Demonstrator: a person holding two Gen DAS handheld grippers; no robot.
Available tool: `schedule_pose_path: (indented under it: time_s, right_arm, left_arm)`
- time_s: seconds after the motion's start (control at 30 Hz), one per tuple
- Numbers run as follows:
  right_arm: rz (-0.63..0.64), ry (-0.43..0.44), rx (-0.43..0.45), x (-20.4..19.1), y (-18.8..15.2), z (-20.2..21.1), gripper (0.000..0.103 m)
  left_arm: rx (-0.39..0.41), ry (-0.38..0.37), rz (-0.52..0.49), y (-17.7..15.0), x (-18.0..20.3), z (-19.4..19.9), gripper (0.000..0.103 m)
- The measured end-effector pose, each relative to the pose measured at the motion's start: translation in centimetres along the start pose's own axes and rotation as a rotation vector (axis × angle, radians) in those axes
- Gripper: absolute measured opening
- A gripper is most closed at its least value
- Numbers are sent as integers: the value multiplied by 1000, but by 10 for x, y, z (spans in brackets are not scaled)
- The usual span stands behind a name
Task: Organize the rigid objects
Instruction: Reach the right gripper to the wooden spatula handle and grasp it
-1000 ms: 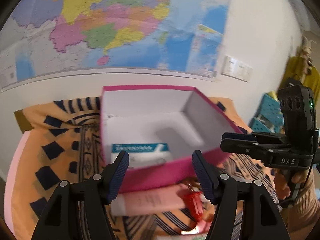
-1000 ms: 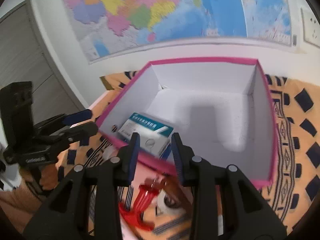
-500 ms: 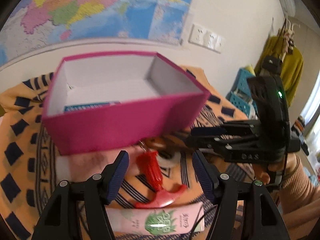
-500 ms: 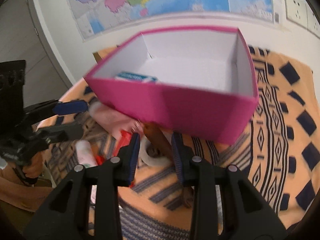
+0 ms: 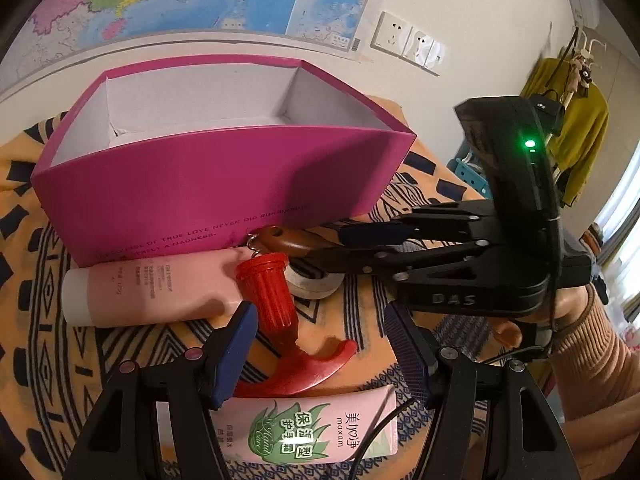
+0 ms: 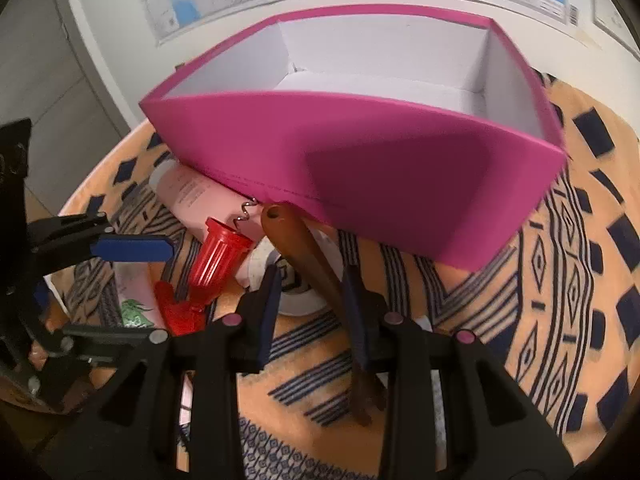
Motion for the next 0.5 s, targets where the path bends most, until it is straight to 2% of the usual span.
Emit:
schedule_pose_path:
  time_s: [0.2,0.5]
  right_arm:
    - [67,-24,-46,-2,4,-16,35]
    - [65,-34,-21,1,4,-10,26]
  left_arm:
    - [-2,6,11,0,-2,-1,67]
    - [3,1,8,-1,0,0,67]
Point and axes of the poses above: each gripper's, at about its wrist camera, not at the fingertips, and z roughly against the way its jaws point, x to its right, y to its top, the point moved 7 cm from there along -z, roughly the way its jaws point, and after that the axes turned 13 degrees about z, right-handed, at the moved point
